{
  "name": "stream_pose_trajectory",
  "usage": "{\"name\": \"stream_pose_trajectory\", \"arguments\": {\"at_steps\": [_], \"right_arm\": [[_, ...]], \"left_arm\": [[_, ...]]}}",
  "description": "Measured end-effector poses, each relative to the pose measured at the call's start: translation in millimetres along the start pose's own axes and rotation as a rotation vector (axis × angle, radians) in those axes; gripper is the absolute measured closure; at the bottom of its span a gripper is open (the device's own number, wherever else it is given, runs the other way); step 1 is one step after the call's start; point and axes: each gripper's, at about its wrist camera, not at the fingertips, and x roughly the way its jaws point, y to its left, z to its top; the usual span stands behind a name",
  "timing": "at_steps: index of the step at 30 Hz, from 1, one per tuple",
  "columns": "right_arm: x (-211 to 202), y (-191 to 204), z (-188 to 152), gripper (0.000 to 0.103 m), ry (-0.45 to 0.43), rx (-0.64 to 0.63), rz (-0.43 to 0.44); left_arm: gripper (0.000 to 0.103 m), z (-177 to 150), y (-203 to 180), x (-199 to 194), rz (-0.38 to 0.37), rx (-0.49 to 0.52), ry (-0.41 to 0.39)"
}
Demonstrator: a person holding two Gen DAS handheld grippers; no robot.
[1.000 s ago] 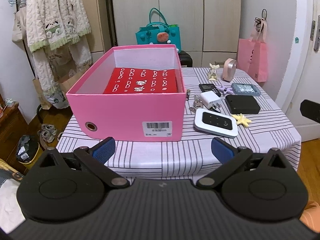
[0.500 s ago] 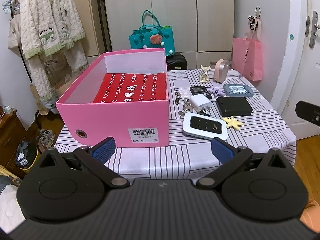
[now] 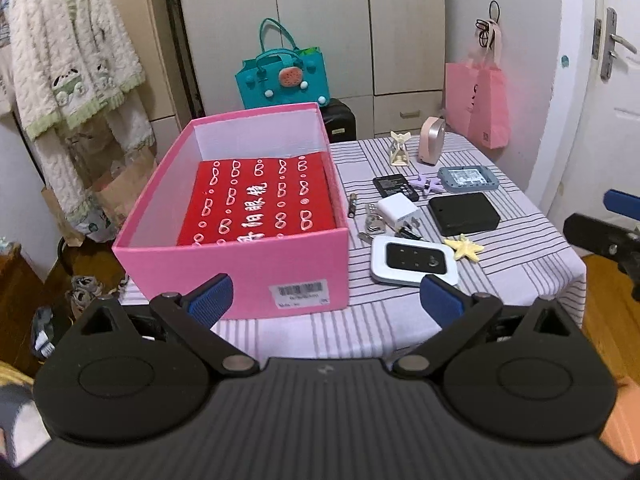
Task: Organize rigid objects
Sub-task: 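Grasp the white pocket wifi router with the right gripper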
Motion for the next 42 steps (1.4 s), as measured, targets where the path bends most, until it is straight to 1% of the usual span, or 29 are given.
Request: {"name": "stream_pose_trajectory", "arguments": {"at_steps": [3, 5, 7, 9, 10, 12, 13, 14, 15, 17, 20, 22, 24, 27, 29, 31, 33, 36, 37, 38, 39, 40, 41, 42], "right_arm": [[16.0, 5.3, 6.2, 0.000, 0.046, -0.059, 0.067], [28.3, 8.4, 8.1, 0.001, 0.077, -0.085, 0.119], [44.8, 13.4, 7.3, 0.003, 0.118, -0.116, 0.166], [61.7, 19.0, 4.5, 0.008, 0.157, -0.152, 0.190], [73.2, 23.3, 2.5, 0.011, 0.189, -0.185, 0.201], [89.8, 30.3, -1.0, 0.016, 0.228, -0.253, 0.228], [98.8, 33.8, -1.8, 0.021, 0.254, -0.287, 0.235], [106.6, 37.2, -2.3, 0.025, 0.274, -0.322, 0.247], [113.0, 40.0, -2.3, 0.027, 0.292, -0.356, 0.265], [125.2, 46.2, -2.3, 0.031, 0.332, -0.441, 0.300], [141.4, 54.0, -1.9, 0.032, 0.397, -0.560, 0.355], [153.5, 56.6, -1.8, 0.032, 0.427, -0.621, 0.364], [164.5, 56.6, -2.7, 0.032, 0.453, -0.678, 0.377], [179.5, 56.5, -5.3, 0.032, 0.503, -0.724, 0.401], [189.5, 54.3, -5.5, 0.032, 0.524, -0.725, 0.392], [199.2, 49.0, 1.1, 0.036, 0.538, -0.660, 0.385], [208.9, 42.9, 7.0, 0.038, 0.564, -0.574, 0.359], [214.5, 35.3, 12.7, 0.038, 0.560, -0.477, 0.349], [214.4, 34.1, 14.4, 0.038, 0.550, -0.453, 0.343], [213.6, 33.7, 15.6, 0.038, 0.543, -0.437, 0.340], [212.8, 33.2, 17.0, 0.038, 0.537, -0.420, 0.334], [212.5, 31.7, 17.9, 0.038, 0.530, -0.407, 0.329], [211.3, 31.2, 18.0, 0.038, 0.525, -0.400, 0.326], [211.7, 31.9, 17.9, 0.038, 0.526, -0.402, 0.327]], "left_arm": [[0.003, 9.2, 11.2, 2.0, 0.006, 0.078, -0.003], [0.002, 16.2, 22.3, 4.9, 0.005, 0.111, 0.002], [0.002, 24.4, 37.0, 8.4, -0.024, 0.112, 0.015], [0.002, 34.4, 59.8, 12.5, -0.081, 0.070, 0.029], [0.002, 39.6, 73.1, 14.8, -0.086, 0.040, 0.022], [0.002, 46.4, 89.9, 20.1, -0.060, 0.028, 0.009], [0.002, 49.9, 97.7, 23.9, -0.037, 0.028, 0.007], [0.003, 53.0, 103.8, 28.0, -0.022, 0.034, 0.013], [0.003, 55.5, 108.8, 33.0, -0.016, 0.041, 0.022], [0.003, 61.3, 120.7, 45.7, -0.018, 0.041, 0.060], [0.005, 67.2, 137.3, 65.0, -0.046, 0.018, 0.125], [0.006, 71.7, 149.2, 77.8, -0.055, 0.006, 0.165], [0.011, 76.1, 159.1, 90.6, -0.040, -0.002, 0.203], [0.019, 81.4, 168.0, 112.0, -0.011, 0.015, 0.265], [0.031, 83.8, 174.6, 125.4, -0.004, 0.015, 0.307], [0.034, 84.9, 178.1, 133.2, 0.005, 0.015, 0.327], [0.038, 84.6, 178.4, 135.4, 0.002, 0.027, 0.319], [0.047, 84.6, 179.5, 140.4, -0.019, 0.028, 0.322], [0.052, 84.2, 180.0, 141.9, -0.021, 0.028, 0.326], [0.058, 83.9, 180.9, 143.9, -0.021, 0.029, 0.331], [0.060, 83.8, 182.3, 146.1, -0.017, 0.025, 0.336], [0.068, 83.4, 183.9, 148.4, -0.013, 0.020, 0.343], [0.072, 83.3, 185.8, 151.2, -0.010, 0.014, 0.354], [0.074, 83.2, 187.6, 153.6, -0.007, 0.005, 0.361]]}}
